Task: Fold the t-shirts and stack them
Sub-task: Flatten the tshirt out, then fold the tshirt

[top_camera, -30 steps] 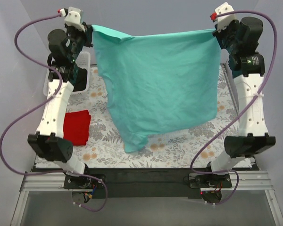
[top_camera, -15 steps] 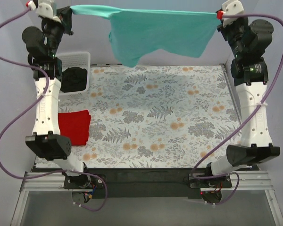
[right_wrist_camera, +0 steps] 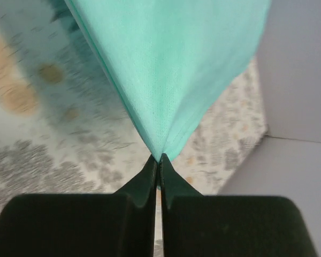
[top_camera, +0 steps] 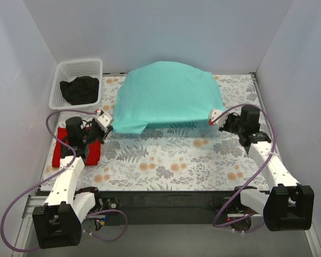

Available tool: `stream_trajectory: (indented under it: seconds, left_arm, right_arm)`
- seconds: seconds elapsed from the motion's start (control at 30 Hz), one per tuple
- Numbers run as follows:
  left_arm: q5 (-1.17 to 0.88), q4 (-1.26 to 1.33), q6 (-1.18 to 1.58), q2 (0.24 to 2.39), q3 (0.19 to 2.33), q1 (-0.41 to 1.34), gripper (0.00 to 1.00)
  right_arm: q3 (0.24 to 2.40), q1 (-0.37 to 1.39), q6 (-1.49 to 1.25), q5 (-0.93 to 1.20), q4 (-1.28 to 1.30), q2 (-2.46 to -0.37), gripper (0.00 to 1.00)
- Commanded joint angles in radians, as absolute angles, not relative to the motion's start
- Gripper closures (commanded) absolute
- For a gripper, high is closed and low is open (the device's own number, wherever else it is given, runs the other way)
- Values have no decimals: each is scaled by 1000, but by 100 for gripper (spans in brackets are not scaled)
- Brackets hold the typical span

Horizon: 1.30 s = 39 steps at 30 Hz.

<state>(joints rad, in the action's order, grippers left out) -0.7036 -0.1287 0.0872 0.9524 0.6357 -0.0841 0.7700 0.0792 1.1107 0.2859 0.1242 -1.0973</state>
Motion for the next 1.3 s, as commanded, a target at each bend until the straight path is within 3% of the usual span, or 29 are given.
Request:
stream_trajectory:
  seconds: [0.0, 0.33, 0.8, 1.0, 1.27]
  left_arm:
    - [-721, -255, -158, 911, 496, -91, 100]
    - [-684, -431, -311, 917, 359, -90, 100]
    - [-701, -960, -518, 755, 512, -91, 100]
    - [-689, -990, -483, 891, 679, -90, 100]
    - [-696, -911, -287, 1312, 1009, -86, 100]
  right_arm:
    - [637, 106, 1279, 299, 98, -1064, 99]
    - [451, 132, 1276, 172, 155, -1190, 99]
    - [351, 132, 1316, 195, 494, -865, 99]
    - [434, 132, 1302, 190, 546, -868, 99]
    - [741, 129, 1194, 213, 618, -1251, 99]
